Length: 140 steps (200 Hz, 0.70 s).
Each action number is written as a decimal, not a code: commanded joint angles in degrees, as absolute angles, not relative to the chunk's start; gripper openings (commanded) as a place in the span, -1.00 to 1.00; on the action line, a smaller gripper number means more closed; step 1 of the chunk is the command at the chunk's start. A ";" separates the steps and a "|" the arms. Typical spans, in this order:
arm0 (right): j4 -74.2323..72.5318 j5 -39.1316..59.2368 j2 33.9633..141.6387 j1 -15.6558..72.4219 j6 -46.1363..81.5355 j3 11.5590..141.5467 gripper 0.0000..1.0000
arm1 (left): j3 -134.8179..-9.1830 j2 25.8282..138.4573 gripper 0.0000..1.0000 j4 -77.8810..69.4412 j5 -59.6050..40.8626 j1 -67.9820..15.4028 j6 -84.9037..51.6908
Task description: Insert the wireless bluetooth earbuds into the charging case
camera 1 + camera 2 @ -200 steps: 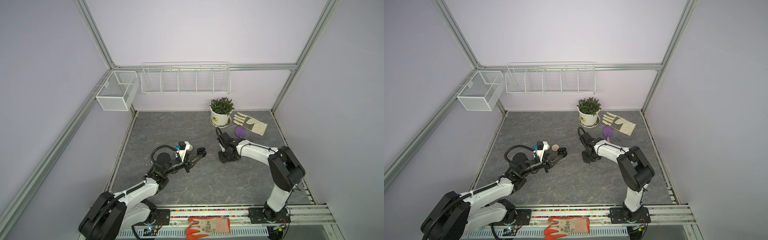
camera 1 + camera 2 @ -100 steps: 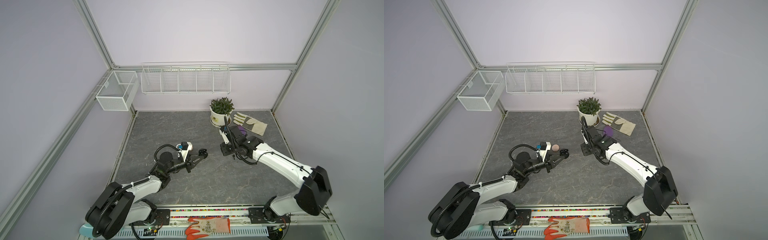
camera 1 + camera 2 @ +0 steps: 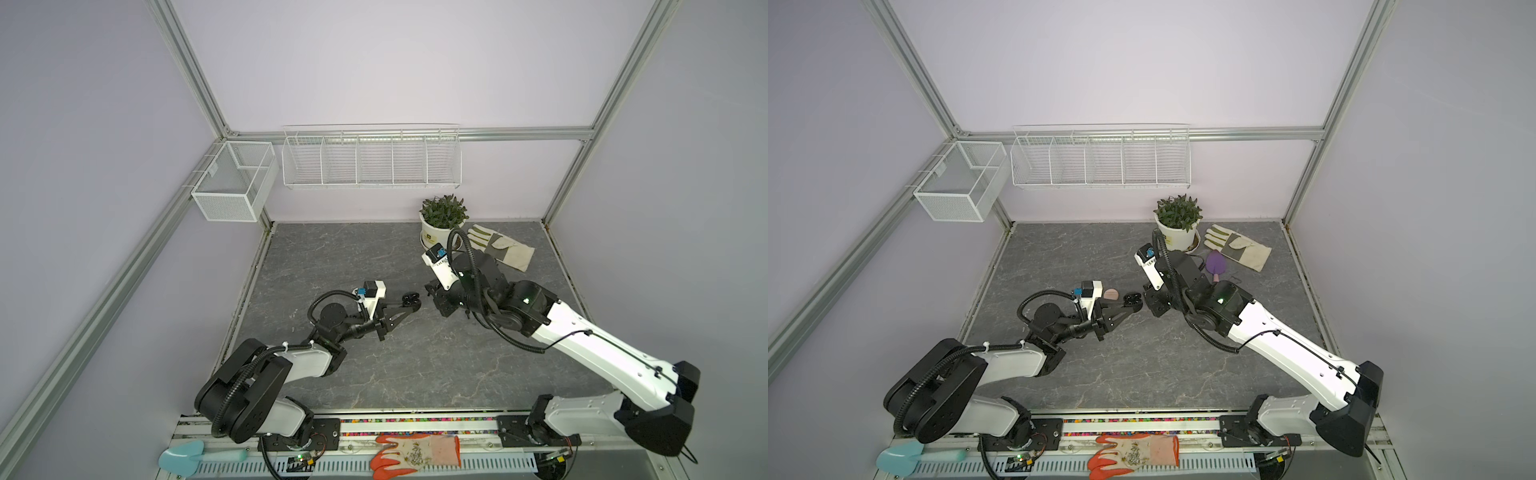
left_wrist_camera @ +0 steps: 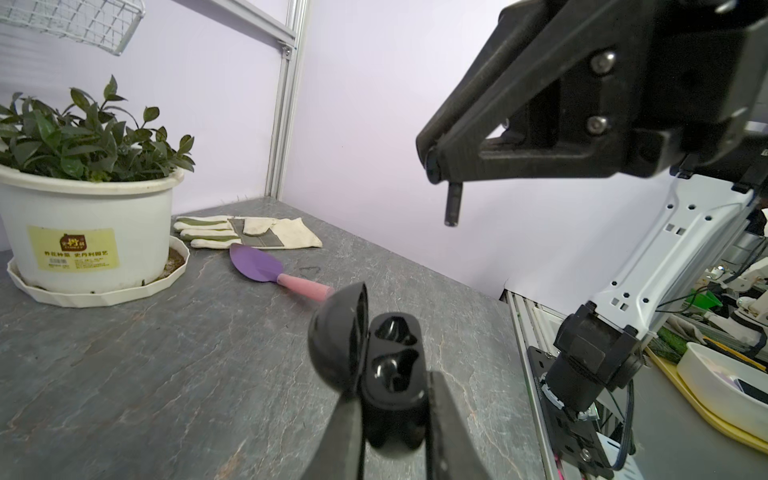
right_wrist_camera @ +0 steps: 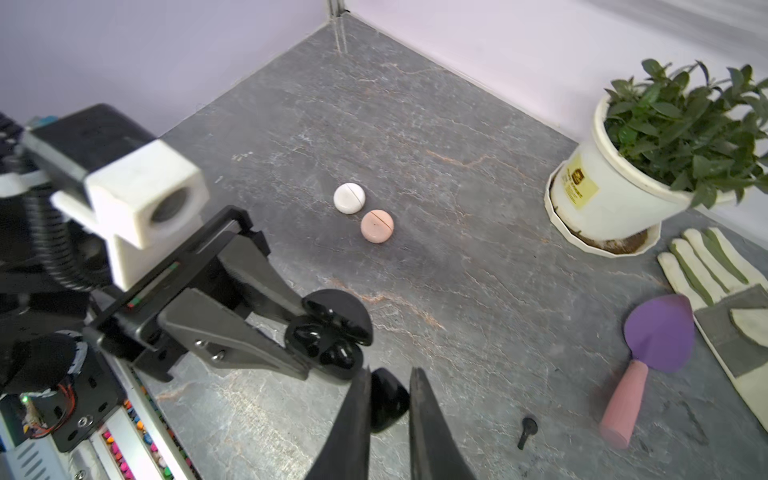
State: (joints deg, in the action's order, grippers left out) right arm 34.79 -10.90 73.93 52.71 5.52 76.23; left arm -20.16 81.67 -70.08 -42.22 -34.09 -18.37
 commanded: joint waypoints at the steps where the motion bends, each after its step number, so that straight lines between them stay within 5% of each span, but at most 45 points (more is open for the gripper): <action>1: 32.74 -10.33 74.09 53.99 2.67 76.24 -0.65 | -21.58 80.41 -1.00 -72.35 -43.60 -33.75 -17.39; 140: 28.29 -2.94 75.84 55.73 -2.30 74.09 -0.70 | -20.80 74.05 -1.00 -64.51 -45.18 -33.76 -12.66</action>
